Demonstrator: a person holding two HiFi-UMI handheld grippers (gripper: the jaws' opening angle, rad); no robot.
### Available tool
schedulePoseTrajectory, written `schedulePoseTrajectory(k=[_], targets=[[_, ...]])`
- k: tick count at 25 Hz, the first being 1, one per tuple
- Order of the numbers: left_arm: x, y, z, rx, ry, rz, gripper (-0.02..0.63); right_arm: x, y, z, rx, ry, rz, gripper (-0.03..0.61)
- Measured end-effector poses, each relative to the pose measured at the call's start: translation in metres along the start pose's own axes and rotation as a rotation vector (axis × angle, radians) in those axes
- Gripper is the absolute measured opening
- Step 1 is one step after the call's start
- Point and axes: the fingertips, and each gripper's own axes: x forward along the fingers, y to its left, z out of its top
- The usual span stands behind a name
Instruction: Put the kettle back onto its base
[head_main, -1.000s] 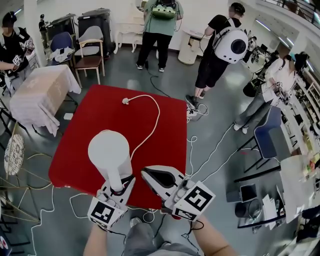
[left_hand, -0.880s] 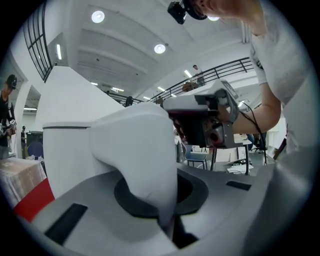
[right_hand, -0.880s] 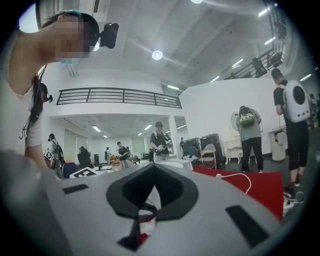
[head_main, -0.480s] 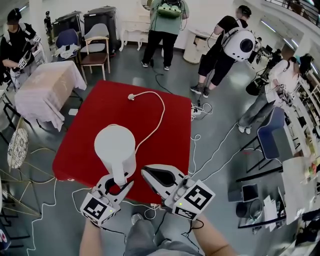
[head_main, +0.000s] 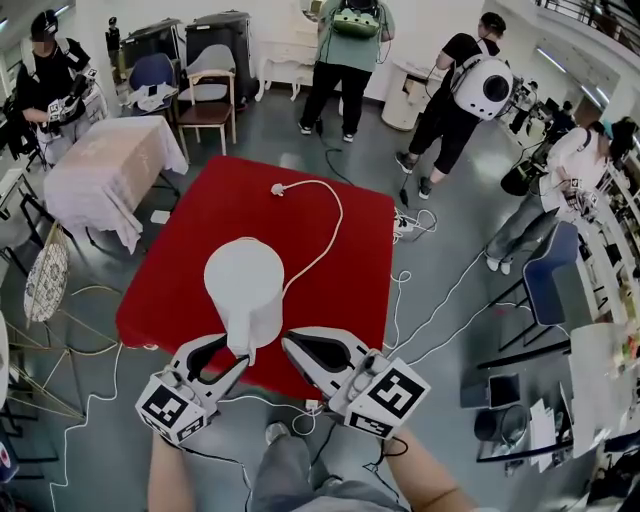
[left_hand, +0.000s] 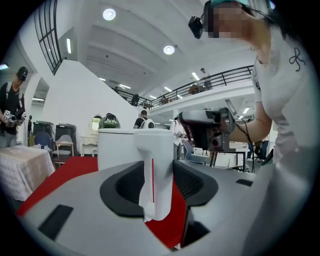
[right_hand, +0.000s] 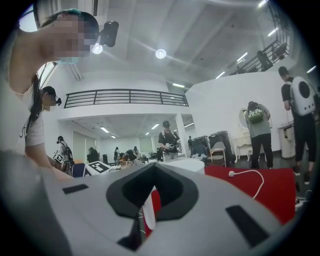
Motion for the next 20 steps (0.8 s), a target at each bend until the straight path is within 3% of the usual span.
schedulePoseTrajectory(k=[4,8,14,20], targets=[[-0.028,0.006,0.017,-0.014,-0.046,0.098,0.179,-0.003,0.008,0.000,0.005,-0.002,0.019,0.008],[-0.051,-0.002,0.041,0.032,-0.081,0.207,0.029,-0.005,0.022,0.002,0.004,-0.008,0.045,0.008],[-0.065,-0.044,0.077,0.051,-0.081,0.315,0.011,-0.018,0.053,0.008,0.003,-0.008,0.091,0.008],[-0.078,-0.102,0.108,0.054,-0.085,0.373,0.011,-0.038,0.093,0.016,-0.053,0.011,0.130,0.006]])
